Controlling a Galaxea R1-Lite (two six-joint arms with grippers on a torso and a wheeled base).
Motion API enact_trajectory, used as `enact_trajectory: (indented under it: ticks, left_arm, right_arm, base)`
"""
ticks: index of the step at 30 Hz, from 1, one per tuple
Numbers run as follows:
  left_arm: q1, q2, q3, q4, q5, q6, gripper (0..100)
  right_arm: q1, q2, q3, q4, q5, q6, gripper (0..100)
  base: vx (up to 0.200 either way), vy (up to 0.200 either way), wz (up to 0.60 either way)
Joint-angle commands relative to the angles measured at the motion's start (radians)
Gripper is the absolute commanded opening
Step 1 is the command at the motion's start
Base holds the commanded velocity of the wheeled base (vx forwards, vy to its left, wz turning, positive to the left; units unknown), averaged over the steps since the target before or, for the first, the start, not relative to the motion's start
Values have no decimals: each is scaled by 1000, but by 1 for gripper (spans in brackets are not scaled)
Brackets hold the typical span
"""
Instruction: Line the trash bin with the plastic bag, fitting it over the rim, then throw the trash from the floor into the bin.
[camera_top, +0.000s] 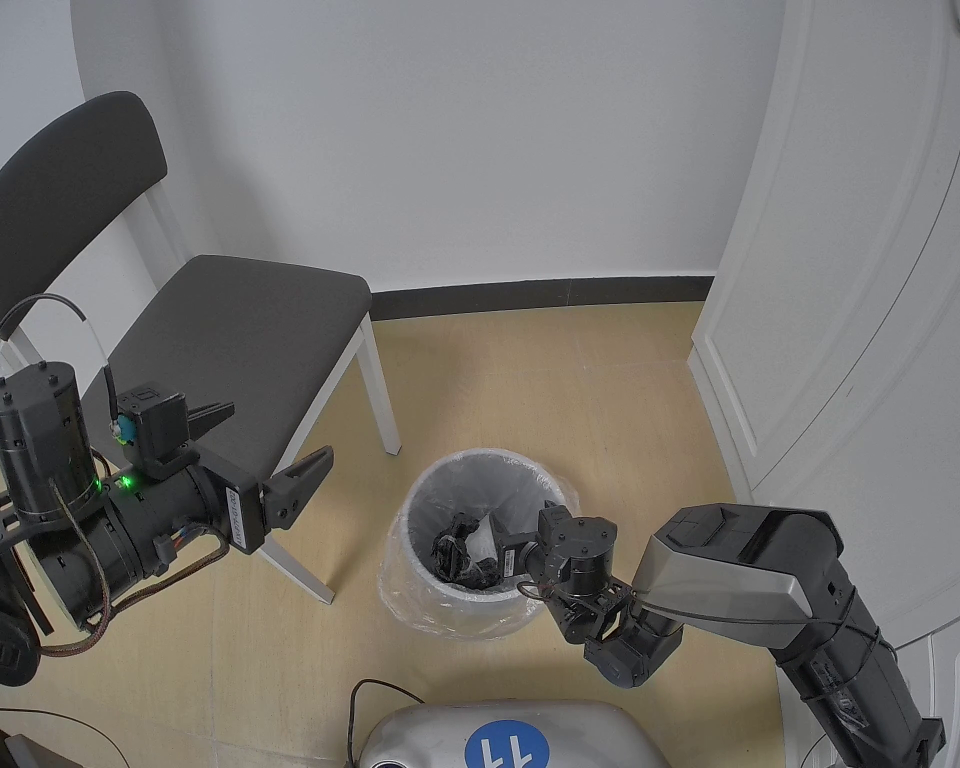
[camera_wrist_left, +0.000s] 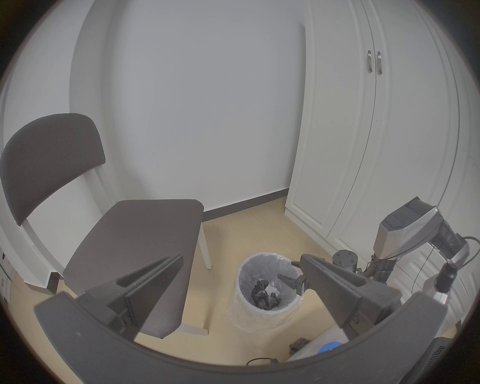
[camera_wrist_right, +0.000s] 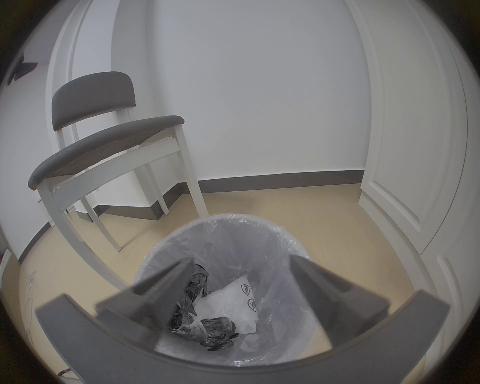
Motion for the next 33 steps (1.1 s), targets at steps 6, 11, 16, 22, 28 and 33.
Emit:
enact_trajectory:
  ticks: [6,11,16,22,28,33]
  left_arm:
    - [0,14,9,-13,1,1,100]
    - [0,20,10,-13,1,1,100]
    - [0,32,10,-15,1,1,100]
    - [0,43,10,-15,1,1,100]
    - [0,46,9,-15,1,0,100]
    - [2,49,9,-15,1,-2,100]
  right_arm:
    - [-117,-172,143,185,61,-12,0]
    - [-240,-206,208,268,222,-36,0]
    - [-277,-100,168,275,288,-59,0]
    - [-265,-59,158,271,383,-12,0]
    - [-260,-53,108,309,456,88,0]
    - [-271,-50,10,421,489,134,0]
  base:
    - [0,0,0]
    - [0,0,0]
    - [0,0,0]
    - [0,0,0]
    - [0,0,0]
    - [0,0,0]
